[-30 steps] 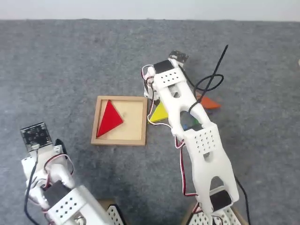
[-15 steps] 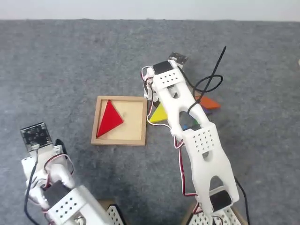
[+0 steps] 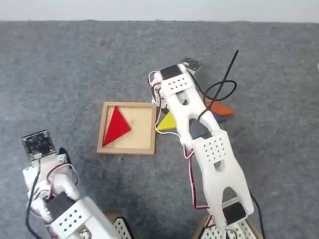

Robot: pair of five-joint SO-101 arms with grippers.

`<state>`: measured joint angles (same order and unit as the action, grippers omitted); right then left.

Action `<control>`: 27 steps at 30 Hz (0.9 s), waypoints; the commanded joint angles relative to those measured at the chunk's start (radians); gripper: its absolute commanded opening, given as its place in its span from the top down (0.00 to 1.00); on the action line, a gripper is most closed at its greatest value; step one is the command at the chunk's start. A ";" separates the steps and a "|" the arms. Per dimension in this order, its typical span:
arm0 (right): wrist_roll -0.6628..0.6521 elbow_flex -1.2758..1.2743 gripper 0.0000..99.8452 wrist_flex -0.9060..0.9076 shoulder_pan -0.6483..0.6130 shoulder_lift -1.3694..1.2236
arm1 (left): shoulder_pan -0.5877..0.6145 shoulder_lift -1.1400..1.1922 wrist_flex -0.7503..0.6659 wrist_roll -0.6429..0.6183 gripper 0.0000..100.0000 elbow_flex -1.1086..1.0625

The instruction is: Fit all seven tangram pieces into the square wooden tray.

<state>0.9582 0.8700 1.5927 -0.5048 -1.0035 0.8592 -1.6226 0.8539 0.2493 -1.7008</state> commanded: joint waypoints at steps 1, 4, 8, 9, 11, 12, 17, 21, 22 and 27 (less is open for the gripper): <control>0.011 0.020 0.71 0.021 -0.045 0.002 | -0.003 -0.011 0.006 -0.009 0.76 0.010; 0.011 0.020 0.71 0.033 -0.053 -0.001 | -0.003 -0.011 0.006 -0.009 0.76 0.010; 0.011 0.018 0.73 0.048 -0.045 -0.001 | -0.003 -0.011 0.006 -0.009 0.76 0.010; 0.009 0.018 0.75 0.048 -0.044 -0.001 | -0.003 -0.011 0.006 -0.009 0.76 0.010; -0.023 0.018 0.79 0.044 -0.050 0.001 | -0.003 -0.011 0.006 -0.009 0.76 0.010; -0.060 0.018 0.81 0.039 -0.054 0.004 | -0.003 -0.011 0.006 -0.009 0.76 0.010; -0.132 0.020 0.87 0.038 -0.064 0.005 | -0.003 -0.011 0.006 -0.009 0.76 0.010; -0.153 0.020 0.88 0.048 -0.039 0.001 | -0.003 -0.011 0.006 -0.009 0.76 0.010; -0.160 0.020 0.88 0.050 -0.030 0.001 | -0.003 -0.011 0.006 -0.009 0.76 0.010; -0.232 0.020 0.88 0.113 0.016 0.008 | -0.003 -0.011 0.006 -0.009 0.76 0.010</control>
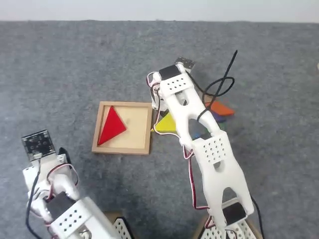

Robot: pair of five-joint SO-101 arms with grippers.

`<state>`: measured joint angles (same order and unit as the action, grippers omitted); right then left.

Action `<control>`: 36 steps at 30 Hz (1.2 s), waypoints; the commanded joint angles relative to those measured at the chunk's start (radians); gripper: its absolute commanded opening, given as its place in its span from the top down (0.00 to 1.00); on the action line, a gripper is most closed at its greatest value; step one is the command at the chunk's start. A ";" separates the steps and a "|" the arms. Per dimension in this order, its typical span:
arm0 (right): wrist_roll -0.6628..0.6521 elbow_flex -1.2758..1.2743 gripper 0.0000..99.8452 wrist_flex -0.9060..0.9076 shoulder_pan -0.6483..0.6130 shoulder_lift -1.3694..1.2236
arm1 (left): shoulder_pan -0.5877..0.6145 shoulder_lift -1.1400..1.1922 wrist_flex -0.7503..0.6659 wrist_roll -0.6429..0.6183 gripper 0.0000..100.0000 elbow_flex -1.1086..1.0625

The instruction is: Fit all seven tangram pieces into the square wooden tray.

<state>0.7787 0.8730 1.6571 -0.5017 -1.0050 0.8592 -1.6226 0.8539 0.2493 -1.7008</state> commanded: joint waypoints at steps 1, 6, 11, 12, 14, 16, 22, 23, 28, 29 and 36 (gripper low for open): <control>-0.078 0.017 0.88 0.062 0.025 0.010 | -0.003 -0.011 0.006 -0.009 0.76 0.010; -0.133 0.017 0.88 0.071 0.117 0.010 | -0.003 -0.011 0.006 -0.009 0.76 0.010; -0.187 0.124 0.90 0.131 0.214 0.012 | -0.003 -0.011 0.006 -0.009 0.76 0.010; -0.207 0.164 0.90 0.137 0.229 0.012 | -0.003 -0.011 0.006 -0.009 0.76 0.010; -0.216 0.226 0.90 0.139 0.257 0.013 | -0.003 -0.011 0.006 -0.009 0.76 0.010; -0.219 0.244 0.90 0.140 0.269 0.031 | -0.003 -0.011 0.006 -0.009 0.76 0.010; -0.264 0.135 0.90 0.139 0.189 0.219 | -0.003 -0.011 0.006 -0.009 0.76 0.010; -0.264 0.114 0.90 0.139 0.170 0.263 | -0.003 -0.011 0.006 -0.009 0.76 0.010; -0.279 0.017 0.90 0.137 0.102 0.450 | -0.003 -0.011 0.006 -0.009 0.76 0.010; -0.279 -0.014 0.90 0.137 0.097 0.483 | -0.003 -0.011 0.006 -0.009 0.76 0.010; -0.219 -0.540 0.91 -0.061 0.039 0.717 | -0.003 -0.011 0.006 -0.009 0.76 0.010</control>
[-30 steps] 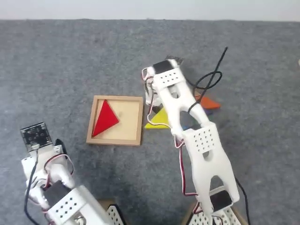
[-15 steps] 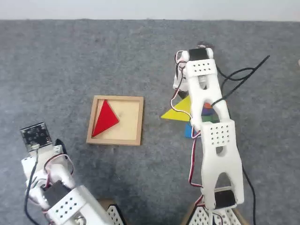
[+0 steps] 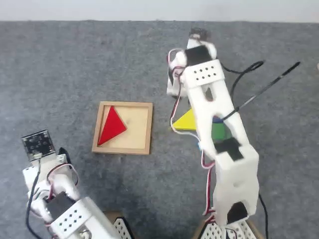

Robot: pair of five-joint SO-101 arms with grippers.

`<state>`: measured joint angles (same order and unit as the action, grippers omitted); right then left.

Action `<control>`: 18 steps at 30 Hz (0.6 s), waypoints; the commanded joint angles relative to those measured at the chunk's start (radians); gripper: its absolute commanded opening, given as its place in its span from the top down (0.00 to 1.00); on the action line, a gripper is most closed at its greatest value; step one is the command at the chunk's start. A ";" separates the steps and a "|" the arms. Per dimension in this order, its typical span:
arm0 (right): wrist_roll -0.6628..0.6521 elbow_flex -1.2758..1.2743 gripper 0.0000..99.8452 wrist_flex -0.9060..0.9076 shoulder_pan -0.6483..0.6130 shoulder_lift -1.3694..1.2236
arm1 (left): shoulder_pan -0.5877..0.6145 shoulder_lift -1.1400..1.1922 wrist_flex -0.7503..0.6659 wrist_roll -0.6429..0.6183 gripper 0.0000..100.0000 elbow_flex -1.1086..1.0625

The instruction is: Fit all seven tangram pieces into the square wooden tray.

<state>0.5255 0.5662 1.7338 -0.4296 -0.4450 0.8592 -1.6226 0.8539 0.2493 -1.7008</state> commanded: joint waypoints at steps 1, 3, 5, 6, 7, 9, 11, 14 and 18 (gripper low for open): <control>0.041 -0.342 0.91 -0.234 -0.045 0.209 | -0.003 -0.011 0.006 -0.009 0.76 0.010; 0.061 -0.557 0.91 -0.418 -0.061 0.314 | -0.003 -0.011 0.006 -0.009 0.76 0.010; 0.114 -0.735 0.90 -0.584 -0.041 0.397 | -0.003 -0.011 0.006 -0.009 0.76 0.010; 0.133 -0.804 0.88 -0.653 -0.013 0.424 | -0.003 -0.011 0.006 -0.009 0.76 0.010; 0.149 -0.858 0.86 -0.713 0.008 0.441 | -0.003 -0.011 0.006 -0.009 0.76 0.010; 0.186 -0.934 0.81 -0.799 0.031 0.443 | -0.003 -0.011 0.006 -0.009 0.76 0.010; 0.238 -0.979 0.75 -0.854 0.028 0.417 | -0.003 -0.011 0.006 -0.009 0.76 0.010; 0.259 -0.964 0.71 -0.889 0.021 0.349 | -0.003 -0.011 0.006 -0.009 0.76 0.010; 0.259 -0.884 0.71 -0.885 0.031 0.226 | -0.003 -0.011 0.006 -0.009 0.76 0.010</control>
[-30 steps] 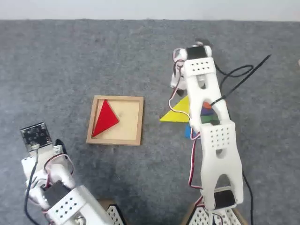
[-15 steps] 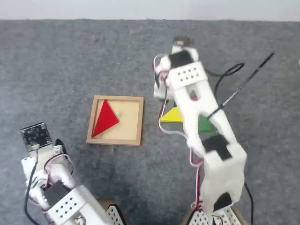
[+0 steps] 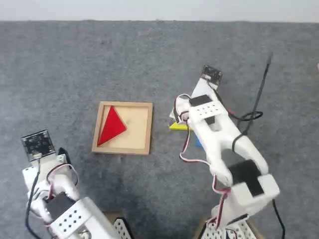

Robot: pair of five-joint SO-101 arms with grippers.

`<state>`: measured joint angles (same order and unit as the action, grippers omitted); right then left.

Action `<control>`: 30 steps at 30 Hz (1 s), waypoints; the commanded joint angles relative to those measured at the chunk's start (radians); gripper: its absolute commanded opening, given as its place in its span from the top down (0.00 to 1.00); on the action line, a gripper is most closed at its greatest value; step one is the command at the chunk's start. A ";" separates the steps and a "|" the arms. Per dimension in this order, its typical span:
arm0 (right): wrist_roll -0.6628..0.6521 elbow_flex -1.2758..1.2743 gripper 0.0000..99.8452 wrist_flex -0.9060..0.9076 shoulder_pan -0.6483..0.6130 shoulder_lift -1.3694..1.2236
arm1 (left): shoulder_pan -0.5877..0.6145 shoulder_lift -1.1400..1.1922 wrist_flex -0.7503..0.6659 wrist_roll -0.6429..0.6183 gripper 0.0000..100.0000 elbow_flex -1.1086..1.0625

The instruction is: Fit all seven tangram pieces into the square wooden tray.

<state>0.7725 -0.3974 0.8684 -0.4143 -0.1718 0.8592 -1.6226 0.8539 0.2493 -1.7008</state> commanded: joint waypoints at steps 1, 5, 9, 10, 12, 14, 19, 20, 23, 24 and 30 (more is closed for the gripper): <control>0.012 0.098 0.71 -0.013 0.022 -0.082 | -0.003 -0.011 0.006 -0.009 0.76 0.010; 0.014 0.249 0.71 0.094 0.038 -0.222 | -0.003 -0.011 0.006 -0.009 0.76 0.010; 0.017 0.417 0.71 0.225 0.035 -0.334 | -0.003 -0.011 0.006 -0.009 0.76 0.010; 0.017 0.446 0.72 0.248 0.035 -0.360 | -0.003 -0.011 0.006 -0.009 0.76 0.010; 0.015 0.496 0.78 0.278 0.035 -0.407 | -0.003 -0.011 0.006 -0.009 0.76 0.010; 0.012 0.535 0.85 0.302 0.038 -0.437 | -0.003 -0.011 0.006 -0.009 0.76 0.010; -0.021 0.578 0.88 0.341 0.042 -0.447 | -0.003 -0.011 0.006 -0.009 0.76 0.010; -0.025 0.582 0.88 0.340 0.042 -0.447 | -0.003 -0.011 0.006 -0.009 0.76 0.010; -0.029 0.595 0.88 0.346 0.042 -0.444 | -0.003 -0.011 0.006 -0.009 0.76 0.010; -0.031 0.606 0.89 0.351 0.042 -0.437 | -0.003 -0.011 0.006 -0.009 0.76 0.010; -0.123 0.620 0.91 0.371 0.033 -0.343 | -0.003 -0.011 0.006 -0.009 0.76 0.010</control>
<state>0.6943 0.1841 1.2367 -0.3728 -0.5861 0.8592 -1.6226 0.8554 0.2493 -1.7008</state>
